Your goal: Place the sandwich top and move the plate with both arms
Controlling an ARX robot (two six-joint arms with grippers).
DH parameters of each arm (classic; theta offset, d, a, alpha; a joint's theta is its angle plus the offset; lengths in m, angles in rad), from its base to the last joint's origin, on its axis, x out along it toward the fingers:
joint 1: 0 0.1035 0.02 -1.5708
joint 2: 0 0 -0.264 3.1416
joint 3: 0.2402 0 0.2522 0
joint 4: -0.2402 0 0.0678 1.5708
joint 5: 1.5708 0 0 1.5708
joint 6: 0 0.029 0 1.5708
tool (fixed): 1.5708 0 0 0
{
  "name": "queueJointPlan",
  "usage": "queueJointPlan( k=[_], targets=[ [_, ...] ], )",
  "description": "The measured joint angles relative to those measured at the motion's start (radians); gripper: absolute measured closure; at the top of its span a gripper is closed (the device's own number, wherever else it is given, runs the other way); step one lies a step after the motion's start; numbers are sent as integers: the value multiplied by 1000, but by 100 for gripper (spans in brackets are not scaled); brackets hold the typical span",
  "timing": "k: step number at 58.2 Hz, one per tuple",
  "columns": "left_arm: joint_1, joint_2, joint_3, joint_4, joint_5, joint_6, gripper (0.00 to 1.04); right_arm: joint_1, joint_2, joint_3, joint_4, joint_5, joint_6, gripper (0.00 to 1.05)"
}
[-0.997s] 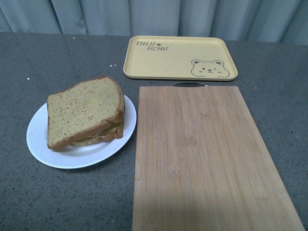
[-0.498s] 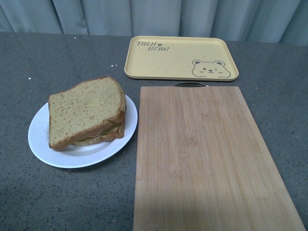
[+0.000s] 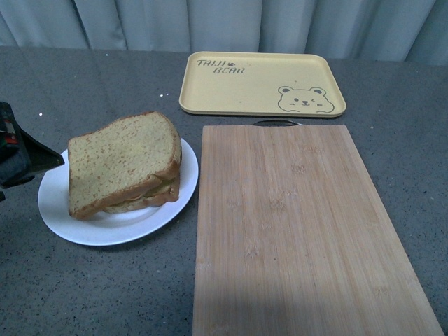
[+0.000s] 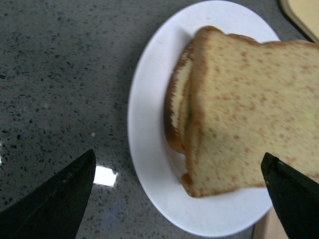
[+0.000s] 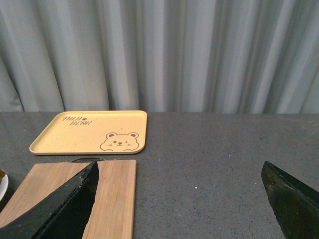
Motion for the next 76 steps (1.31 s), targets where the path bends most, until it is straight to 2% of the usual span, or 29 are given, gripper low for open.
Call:
queueJointPlan(
  k=[17, 43, 54, 65, 71, 76],
  targets=[
    [56, 130, 82, -23, 60, -108, 7, 0, 0, 0, 0, 0, 0, 9],
    [101, 178, 72, -20, 140, -253, 7, 0, 0, 0, 0, 0, 0, 9],
    [99, 209, 77, -35, 128, -290, 35, 0, 0, 0, 0, 0, 0, 9],
    [62, 254, 92, 10, 163, -341, 78, 0, 0, 0, 0, 0, 0, 9],
    [38, 260, 90, 29, 187, -341, 92, 0, 0, 0, 0, 0, 0, 9],
    [32, 260, 90, 46, 216, -348, 100, 0, 0, 0, 0, 0, 0, 9]
  ],
)
